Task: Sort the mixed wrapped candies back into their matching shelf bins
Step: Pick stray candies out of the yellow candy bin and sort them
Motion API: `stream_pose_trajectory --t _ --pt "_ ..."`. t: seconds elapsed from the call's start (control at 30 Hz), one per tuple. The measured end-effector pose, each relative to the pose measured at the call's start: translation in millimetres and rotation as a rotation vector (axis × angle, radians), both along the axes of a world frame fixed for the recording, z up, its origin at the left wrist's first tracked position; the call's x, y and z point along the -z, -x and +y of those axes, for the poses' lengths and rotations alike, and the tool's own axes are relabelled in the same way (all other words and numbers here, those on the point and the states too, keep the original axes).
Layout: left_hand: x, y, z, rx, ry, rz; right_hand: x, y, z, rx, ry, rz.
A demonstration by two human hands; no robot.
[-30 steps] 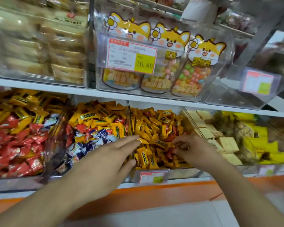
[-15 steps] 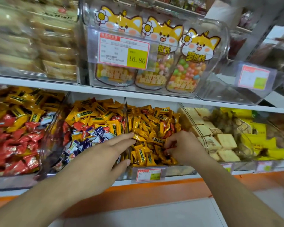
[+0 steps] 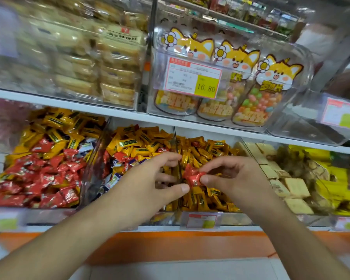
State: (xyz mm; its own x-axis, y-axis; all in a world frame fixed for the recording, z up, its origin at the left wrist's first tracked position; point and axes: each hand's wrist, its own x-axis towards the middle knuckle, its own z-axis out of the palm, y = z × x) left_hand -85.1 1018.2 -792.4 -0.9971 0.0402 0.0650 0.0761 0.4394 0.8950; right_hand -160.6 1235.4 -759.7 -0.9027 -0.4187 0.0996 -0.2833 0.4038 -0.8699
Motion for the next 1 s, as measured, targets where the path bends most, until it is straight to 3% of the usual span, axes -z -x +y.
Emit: stream_pose_trajectory --t 0.13,0.23,0.4,0.5,0.57,0.67,0.77,0.87,1.0 --pt "-10 -7 -15 -0.034 -0.254 -0.063 1 -16 -35 -0.119 0.076 0.01" --pt "-16 -12 -36 -0.116 -0.26 -0.063 4 -20 -57 -0.116 0.132 -0.033" --pt "-24 -26 -91 -0.316 -0.084 -0.062 7 -25 -95 -0.097 0.1 -0.06" --pt "-20 -31 -134 -0.504 0.35 -0.006 10 -31 -123 -0.092 0.043 -0.03" --pt "-20 -37 -161 -0.596 0.503 0.005 13 -34 -146 -0.111 -0.03 0.034" --pt "-18 -43 -189 -0.679 0.548 0.007 15 -38 -181 -0.147 -0.032 0.136" --pt "-14 -44 -199 -0.686 0.575 0.026 16 -42 -206 -0.215 0.062 0.055" --pt "-11 -41 -195 -0.643 0.559 0.004 24 -41 -210 -0.279 0.019 0.006" --pt "-16 -36 -175 -0.573 0.574 0.064 28 -33 -180 -0.211 -0.025 -0.012"
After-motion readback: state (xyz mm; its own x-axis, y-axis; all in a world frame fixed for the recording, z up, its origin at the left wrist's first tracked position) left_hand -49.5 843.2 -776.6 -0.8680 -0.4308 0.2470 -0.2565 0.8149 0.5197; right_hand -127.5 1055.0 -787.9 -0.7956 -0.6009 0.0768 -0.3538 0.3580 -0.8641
